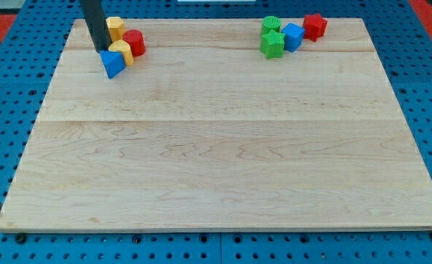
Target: Push the red circle along with a yellow heart left a bit
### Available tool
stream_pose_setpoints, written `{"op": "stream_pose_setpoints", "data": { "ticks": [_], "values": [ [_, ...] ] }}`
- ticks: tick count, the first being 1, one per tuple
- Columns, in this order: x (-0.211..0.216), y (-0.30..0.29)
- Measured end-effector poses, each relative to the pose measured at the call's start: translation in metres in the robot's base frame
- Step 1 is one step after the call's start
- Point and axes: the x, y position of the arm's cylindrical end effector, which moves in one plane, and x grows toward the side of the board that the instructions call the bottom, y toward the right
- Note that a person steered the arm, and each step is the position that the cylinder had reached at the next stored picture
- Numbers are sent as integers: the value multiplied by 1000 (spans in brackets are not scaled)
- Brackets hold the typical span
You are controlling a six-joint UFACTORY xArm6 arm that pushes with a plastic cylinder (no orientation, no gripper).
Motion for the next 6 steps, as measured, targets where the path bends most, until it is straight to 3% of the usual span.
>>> {"op": "stream_pose_setpoints", "data": {
  "ticks": [1,2,3,4,6],
  "values": [
    [25,-34],
    [82,-19],
    [103,66],
    [55,103],
    [-18,91]
  ]
}}
